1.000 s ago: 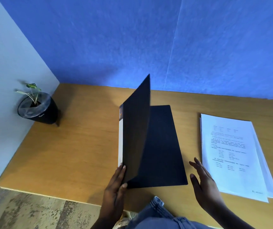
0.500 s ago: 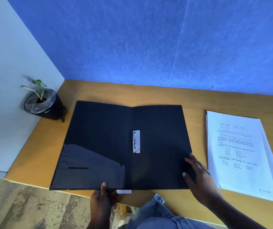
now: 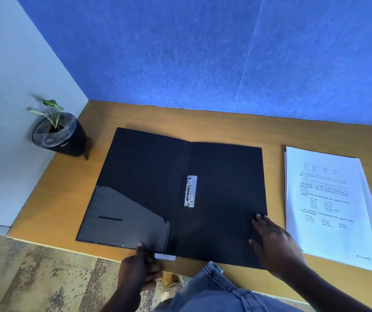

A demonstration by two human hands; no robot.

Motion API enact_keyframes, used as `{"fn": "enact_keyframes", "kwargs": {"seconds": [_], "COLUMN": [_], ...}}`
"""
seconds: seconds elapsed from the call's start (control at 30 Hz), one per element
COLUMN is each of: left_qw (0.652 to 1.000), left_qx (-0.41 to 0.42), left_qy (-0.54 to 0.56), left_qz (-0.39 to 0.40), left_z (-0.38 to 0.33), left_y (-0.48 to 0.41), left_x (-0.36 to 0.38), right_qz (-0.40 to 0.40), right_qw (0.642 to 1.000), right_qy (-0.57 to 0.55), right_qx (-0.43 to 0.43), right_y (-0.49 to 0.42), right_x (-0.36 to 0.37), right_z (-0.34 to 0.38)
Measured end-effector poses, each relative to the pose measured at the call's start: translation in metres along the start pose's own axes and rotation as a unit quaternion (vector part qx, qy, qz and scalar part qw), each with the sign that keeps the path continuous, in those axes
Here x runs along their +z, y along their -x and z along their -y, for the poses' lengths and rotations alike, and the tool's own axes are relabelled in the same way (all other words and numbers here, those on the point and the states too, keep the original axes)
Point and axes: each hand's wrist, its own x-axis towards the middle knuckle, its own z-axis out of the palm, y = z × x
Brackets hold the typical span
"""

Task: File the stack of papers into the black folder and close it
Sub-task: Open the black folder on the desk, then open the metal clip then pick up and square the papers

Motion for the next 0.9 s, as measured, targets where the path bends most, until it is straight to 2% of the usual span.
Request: {"fn": "enact_keyframes", "kwargs": {"seconds": [0.07, 0.17, 0.27, 0.43, 0.57, 0.7, 0.83, 0.9], "left_qw": [0.997, 0.973, 0.92, 0.827, 0.789, 0.791, 0.775, 0.784], "left_qx": [0.014, 0.13, 0.247, 0.348, 0.347, 0.33, 0.302, 0.281], "left_qy": [-0.077, -0.172, -0.294, -0.44, -0.506, -0.515, -0.554, -0.552], "left_qz": [0.023, 0.084, 0.08, 0.02, 0.009, 0.015, 0.018, 0.034], "left_z": [0.002, -0.01, -0.047, -0.107, -0.129, -0.142, -0.149, -0.146], "left_y": [0.01, 0.015, 0.001, -0.033, -0.051, -0.059, -0.062, -0.063], "left_x": [0.006, 0.022, 0.041, 0.068, 0.081, 0.088, 0.091, 0.092], "right_qz": [0.02, 0.049, 0.058, 0.069, 0.081, 0.086, 0.083, 0.084], "right_qw": [0.999, 0.997, 0.997, 0.995, 0.993, 0.995, 0.995, 0.995], "right_qy": [0.029, 0.056, 0.053, 0.073, 0.083, 0.058, 0.051, 0.049], "right_qx": [-0.004, -0.006, -0.003, 0.0, 0.0, 0.002, -0.003, -0.006], "right_y": [-0.003, -0.007, -0.012, -0.019, -0.019, -0.019, -0.016, -0.016], "right_x": [-0.002, -0.004, -0.007, -0.016, -0.02, -0.021, -0.021, -0.021], "right_z": [0.002, 0.004, 0.005, 0.008, 0.013, 0.013, 0.012, 0.012]}}
